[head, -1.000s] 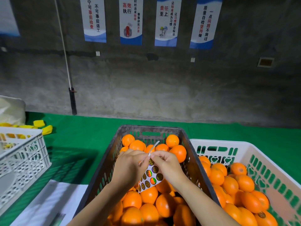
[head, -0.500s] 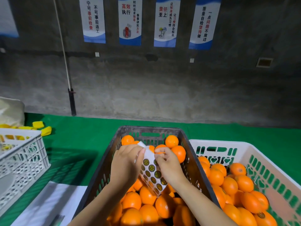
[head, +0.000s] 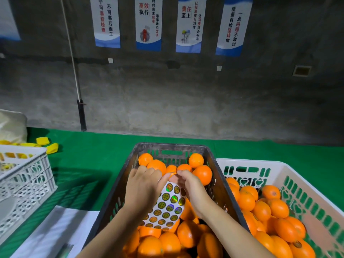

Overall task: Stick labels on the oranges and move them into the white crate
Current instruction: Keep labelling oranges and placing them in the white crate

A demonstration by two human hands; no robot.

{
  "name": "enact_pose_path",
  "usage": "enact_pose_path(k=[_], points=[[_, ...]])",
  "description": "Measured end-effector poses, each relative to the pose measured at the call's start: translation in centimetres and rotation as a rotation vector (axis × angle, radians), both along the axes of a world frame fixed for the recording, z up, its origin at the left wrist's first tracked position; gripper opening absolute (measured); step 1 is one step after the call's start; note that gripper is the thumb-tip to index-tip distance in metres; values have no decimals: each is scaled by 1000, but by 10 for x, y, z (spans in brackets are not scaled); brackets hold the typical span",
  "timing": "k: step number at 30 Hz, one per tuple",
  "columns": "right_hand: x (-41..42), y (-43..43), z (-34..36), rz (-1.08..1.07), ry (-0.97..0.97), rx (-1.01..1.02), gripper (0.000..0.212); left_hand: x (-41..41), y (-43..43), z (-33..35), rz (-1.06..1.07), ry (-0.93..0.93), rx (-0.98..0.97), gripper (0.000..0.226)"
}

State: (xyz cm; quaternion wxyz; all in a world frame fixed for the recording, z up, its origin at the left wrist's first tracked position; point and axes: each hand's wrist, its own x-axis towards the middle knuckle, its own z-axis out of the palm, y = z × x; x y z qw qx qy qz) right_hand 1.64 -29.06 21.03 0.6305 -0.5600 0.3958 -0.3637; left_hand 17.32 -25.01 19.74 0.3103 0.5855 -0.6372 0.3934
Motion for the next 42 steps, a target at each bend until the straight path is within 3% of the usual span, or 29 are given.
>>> enact_pose_path(k=[8, 13, 23, 30, 38, 42], points=[[-4, 1, 4, -44, -72, -34, 20, 1, -1, 1, 6, -92, -41, 51], [-11, -11, -4, -272, -2, -6, 27, 1, -1, 0, 24, -42, 34, 53], [-22, -49, -37, -549, -10, 197, 16, 1, 6, 1, 50, 132, 168, 53], [-19, -60, -44, -668, -179, 363, 9, -1, 5, 4, 25, 157, 182, 52], [-16, -71, -48, -783, -254, 502, 20, -8, 6, 8, -14, 170, 201, 53], [-13, -70, -56, -833, -135, 576, 52, -7, 8, 8, -33, 179, 188, 53]])
